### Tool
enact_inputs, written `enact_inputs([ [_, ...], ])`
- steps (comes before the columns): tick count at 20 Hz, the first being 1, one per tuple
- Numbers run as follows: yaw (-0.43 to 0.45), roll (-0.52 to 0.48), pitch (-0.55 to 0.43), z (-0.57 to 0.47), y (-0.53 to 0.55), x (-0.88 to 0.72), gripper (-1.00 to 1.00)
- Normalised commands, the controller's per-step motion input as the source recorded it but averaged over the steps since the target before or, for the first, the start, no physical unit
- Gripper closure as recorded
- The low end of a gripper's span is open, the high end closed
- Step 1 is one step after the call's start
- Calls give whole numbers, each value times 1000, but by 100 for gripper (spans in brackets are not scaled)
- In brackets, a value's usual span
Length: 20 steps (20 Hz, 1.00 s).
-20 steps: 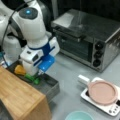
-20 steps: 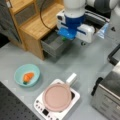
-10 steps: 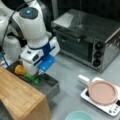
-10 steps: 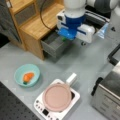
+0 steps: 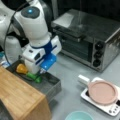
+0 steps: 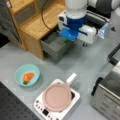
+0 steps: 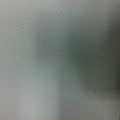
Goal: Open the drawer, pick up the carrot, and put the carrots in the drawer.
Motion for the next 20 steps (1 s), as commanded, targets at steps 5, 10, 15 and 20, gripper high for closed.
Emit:
enact_inputs([
  [5, -174, 65, -90, -32, 226, -93, -100],
  [10, -172, 71, -91, -35, 202, -89, -100],
  [15, -184, 70, -104, -53, 220, -81, -100],
  [20, -161, 53, -112, -60, 204, -77, -100],
])
